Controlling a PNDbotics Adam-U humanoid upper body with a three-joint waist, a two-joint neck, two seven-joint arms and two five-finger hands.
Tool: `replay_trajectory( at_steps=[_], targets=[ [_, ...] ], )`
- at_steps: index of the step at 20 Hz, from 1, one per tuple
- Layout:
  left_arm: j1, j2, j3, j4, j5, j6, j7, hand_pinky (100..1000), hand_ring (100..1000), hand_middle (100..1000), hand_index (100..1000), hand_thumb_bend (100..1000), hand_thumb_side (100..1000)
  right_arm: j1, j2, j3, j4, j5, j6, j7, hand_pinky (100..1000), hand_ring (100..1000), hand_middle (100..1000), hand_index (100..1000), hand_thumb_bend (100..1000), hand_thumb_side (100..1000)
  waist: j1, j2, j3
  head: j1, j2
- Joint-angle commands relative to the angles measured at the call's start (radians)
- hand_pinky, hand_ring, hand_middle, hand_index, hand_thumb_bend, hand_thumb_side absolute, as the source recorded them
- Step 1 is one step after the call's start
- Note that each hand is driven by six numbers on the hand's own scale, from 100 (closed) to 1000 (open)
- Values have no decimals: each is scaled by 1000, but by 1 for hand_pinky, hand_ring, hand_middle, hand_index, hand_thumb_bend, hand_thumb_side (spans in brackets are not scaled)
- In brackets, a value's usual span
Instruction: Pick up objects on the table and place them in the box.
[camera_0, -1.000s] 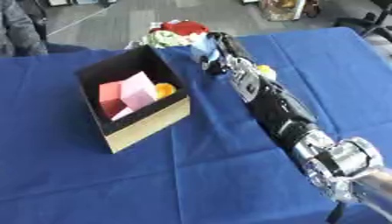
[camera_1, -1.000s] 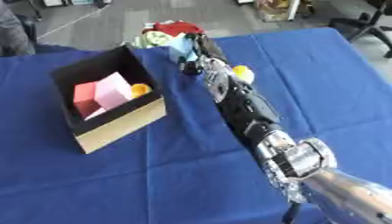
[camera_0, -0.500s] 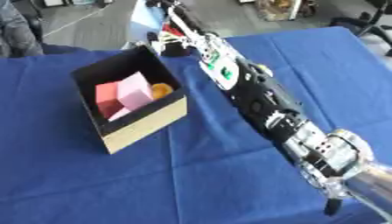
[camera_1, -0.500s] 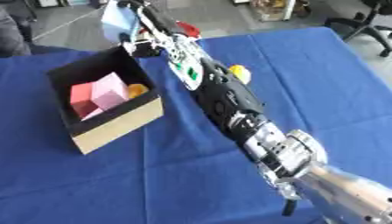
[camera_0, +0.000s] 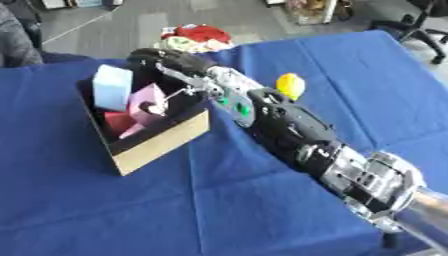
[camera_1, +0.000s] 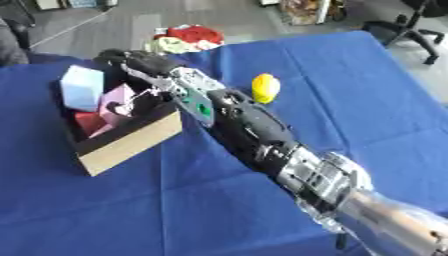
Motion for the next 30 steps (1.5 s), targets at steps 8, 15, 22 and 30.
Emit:
replay_trajectory(
  at_steps=[8, 15, 22, 30],
  targets=[
    [12, 32, 20, -9, -6, 3, 15, 771, 628, 642, 808, 613, 495, 71, -248, -219, -273, -180, 199, 177, 930, 923, 953, 1000, 308, 327, -25, -42, -53, 30, 13],
    [22, 34, 25, -6, -10, 4, 21, 771, 629, 643, 808, 613, 496, 188, -319, -283, -109, -130, 301, 248, 904, 891, 907, 968, 246, 345, -27, -49, -93, 48, 23],
    [26, 32, 24, -5, -10, 3, 21, 771, 629, 643, 808, 613, 496, 192, -298, -294, 15, -105, 301, 305, 884, 867, 862, 939, 239, 360, -21, -54, -97, 45, 29],
    [26, 28, 22, -4, -8, 3, 19, 770, 630, 642, 808, 615, 495, 173, -251, -291, 117, -30, 301, 303, 867, 848, 824, 910, 242, 328, -19, -57, -90, 40, 29]
  ],
)
